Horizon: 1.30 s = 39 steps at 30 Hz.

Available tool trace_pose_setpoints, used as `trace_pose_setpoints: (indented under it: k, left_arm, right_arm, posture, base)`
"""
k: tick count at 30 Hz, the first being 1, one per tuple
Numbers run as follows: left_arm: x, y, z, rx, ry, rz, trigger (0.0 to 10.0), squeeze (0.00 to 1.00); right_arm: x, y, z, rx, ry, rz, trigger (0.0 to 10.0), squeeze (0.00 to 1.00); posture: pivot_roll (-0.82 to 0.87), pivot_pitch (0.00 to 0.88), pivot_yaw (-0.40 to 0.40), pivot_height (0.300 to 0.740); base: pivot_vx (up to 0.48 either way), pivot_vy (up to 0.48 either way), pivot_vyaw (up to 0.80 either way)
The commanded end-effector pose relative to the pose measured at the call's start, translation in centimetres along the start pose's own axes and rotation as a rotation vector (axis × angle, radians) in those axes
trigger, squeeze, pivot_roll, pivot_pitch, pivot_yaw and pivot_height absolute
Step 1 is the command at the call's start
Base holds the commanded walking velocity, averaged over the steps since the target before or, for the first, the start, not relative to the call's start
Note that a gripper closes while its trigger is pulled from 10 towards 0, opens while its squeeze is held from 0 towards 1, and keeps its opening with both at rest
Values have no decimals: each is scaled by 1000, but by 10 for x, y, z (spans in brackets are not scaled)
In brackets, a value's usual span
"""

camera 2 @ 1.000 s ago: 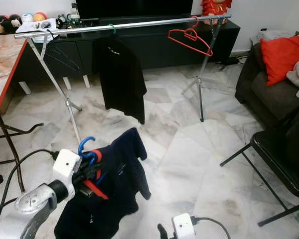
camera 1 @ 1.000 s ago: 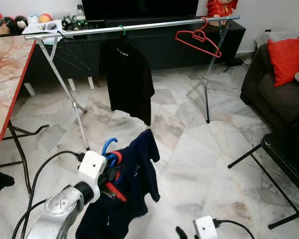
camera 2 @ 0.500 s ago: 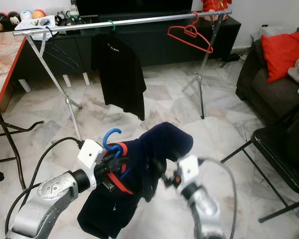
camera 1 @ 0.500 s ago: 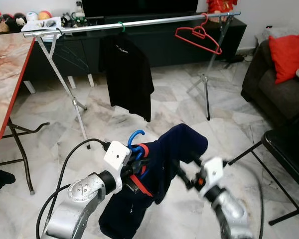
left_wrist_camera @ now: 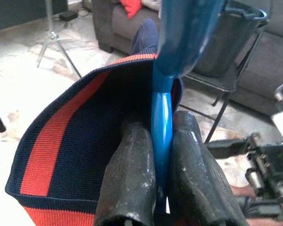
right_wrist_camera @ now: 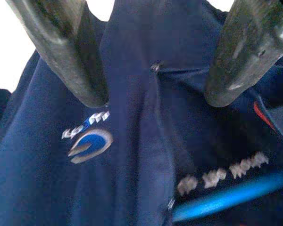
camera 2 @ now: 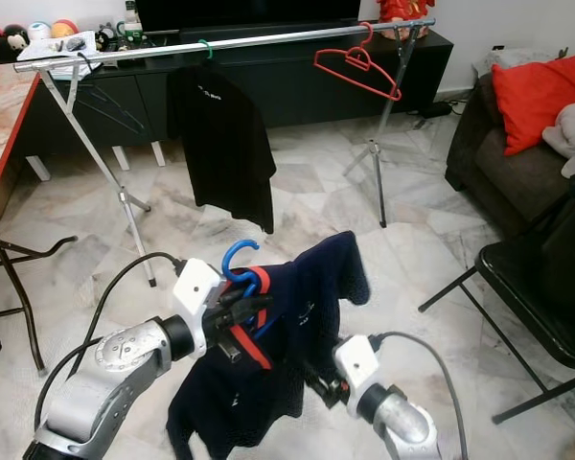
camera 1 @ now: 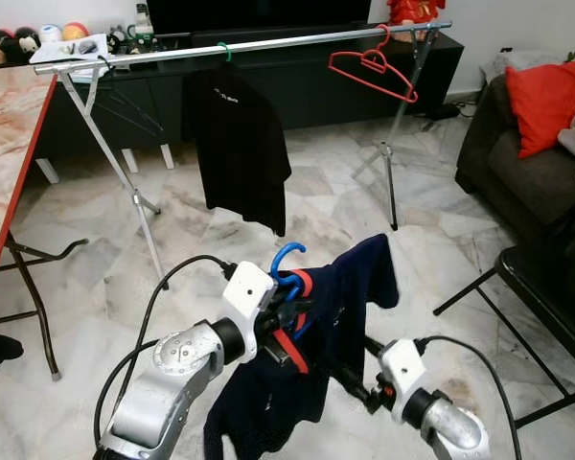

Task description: Hang hanger

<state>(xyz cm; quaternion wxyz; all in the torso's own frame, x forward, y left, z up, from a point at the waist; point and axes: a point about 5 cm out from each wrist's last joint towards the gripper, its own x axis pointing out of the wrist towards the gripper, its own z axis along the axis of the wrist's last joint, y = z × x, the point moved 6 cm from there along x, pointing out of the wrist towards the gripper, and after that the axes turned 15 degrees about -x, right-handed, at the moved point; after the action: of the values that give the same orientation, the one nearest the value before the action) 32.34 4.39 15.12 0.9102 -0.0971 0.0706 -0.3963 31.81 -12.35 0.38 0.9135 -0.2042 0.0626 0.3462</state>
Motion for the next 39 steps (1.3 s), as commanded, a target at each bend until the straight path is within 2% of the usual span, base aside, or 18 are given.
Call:
trace_pose_setpoints:
  k: [1,6,13,15,18,24,32,33,34,35,37,38,39]
  left_arm:
    - [3,-6,5,-5,-12,-36,10000,0]
    - [4,-15,6,-12,-5,-80,10000,0]
    - [2,-17,3,-16,4,-87,10000,0]
    - [2,-19,3,-15,6,-98,10000,0]
    - [3,-26,5,-19,6,-123,10000,0]
    - [4,-30,6,-23,4,-139,10000,0]
    - [5,-33,6,-28,7,-148,10000,0]
    - [5,-33,5,-28,7,-148,10000,0]
    - [5,-33,5,-28,7,-148,10000,0]
    - [5,-33,5,-28,8,-148,10000,0]
    - [5,-33,5,-28,8,-148,10000,0]
    - [5,-34,5,-29,9,-150,10000,0]
    - [5,-34,4,-30,9,-151,10000,0]
  right_arm:
    - [-3,-1,-7,-19,30,-25,10000,0]
    - [-2,-14,-5,-27,31,-139,10000,0]
    - [1,-15,2,-31,-7,-153,10000,0]
    - [3,-14,3,0,-15,-149,10000,0]
    - [6,-7,4,18,-22,-101,10000,0]
    - [8,-4,3,19,-14,-79,10000,0]
    - [13,-10,6,6,-7,-114,10000,0]
    - [13,-11,6,10,-7,-125,8863,0]
    - [13,-11,6,10,-7,-125,8863,0]
    - [13,-12,6,16,-9,-131,4980,0]
    - [13,-12,6,21,-11,-134,4980,0]
    - [14,-12,6,18,-10,-139,0,0]
    - [13,-13,6,15,-9,-147,0,0]
  posture:
    - [10,121,-9,740]
    - [17,116,-7,740]
    - [18,116,-8,740]
    - [20,117,-8,740]
    - [21,119,-8,740]
    - [24,124,-12,740]
    - [25,130,-12,740]
    - [25,130,-12,740]
    - [25,130,-12,740]
    - [26,134,-13,740]
    - [26,134,-13,740]
    - [27,135,-13,740]
    - [26,135,-12,740]
  base:
    - [0,0,0]
    - [0,0,0]
    - [0,0,0]
    - [0,0,0]
    - [0,0,0]
    - [0,0,0]
    - [0,0,0]
    - [0,0,0]
    - [0,0,0]
    - [0,0,0]
    - [0,0,0]
    - [0,0,0]
    - [0,0,0]
